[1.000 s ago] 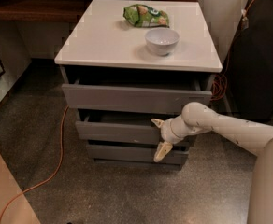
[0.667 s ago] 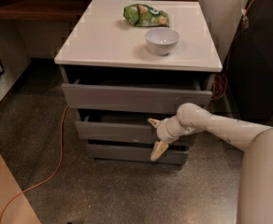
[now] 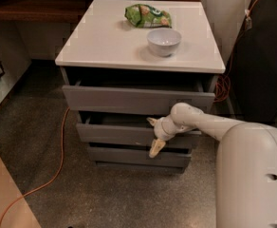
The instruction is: Open middle drawer
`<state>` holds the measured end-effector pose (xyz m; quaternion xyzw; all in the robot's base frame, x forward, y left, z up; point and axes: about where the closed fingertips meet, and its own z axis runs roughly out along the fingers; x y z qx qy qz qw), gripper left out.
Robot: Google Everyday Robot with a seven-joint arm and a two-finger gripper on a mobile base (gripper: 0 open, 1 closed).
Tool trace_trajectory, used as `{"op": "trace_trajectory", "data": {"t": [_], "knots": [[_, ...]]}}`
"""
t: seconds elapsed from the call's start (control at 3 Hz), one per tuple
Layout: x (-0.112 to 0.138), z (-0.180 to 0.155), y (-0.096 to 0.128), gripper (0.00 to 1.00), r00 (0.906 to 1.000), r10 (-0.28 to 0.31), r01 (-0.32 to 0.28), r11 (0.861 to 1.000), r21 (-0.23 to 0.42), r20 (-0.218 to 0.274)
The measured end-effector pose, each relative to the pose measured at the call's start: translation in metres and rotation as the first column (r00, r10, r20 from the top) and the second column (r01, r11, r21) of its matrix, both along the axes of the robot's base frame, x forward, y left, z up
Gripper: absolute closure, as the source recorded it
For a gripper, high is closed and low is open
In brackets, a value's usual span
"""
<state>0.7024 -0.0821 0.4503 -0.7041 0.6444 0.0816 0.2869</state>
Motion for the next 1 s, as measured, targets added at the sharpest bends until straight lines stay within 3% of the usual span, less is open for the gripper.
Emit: {"op": "trace_trajectory", "data": {"t": [0.67, 1.0], "knots": [[0.013, -0.028, 0.015, 0.02, 0.9995, -0.032, 0.032, 0.999, -0.030, 0.003], [0.006, -0.029, 0.016, 0.26, 0.9988, -0.049, 0.049, 0.998, -0.026, 0.001]]}}
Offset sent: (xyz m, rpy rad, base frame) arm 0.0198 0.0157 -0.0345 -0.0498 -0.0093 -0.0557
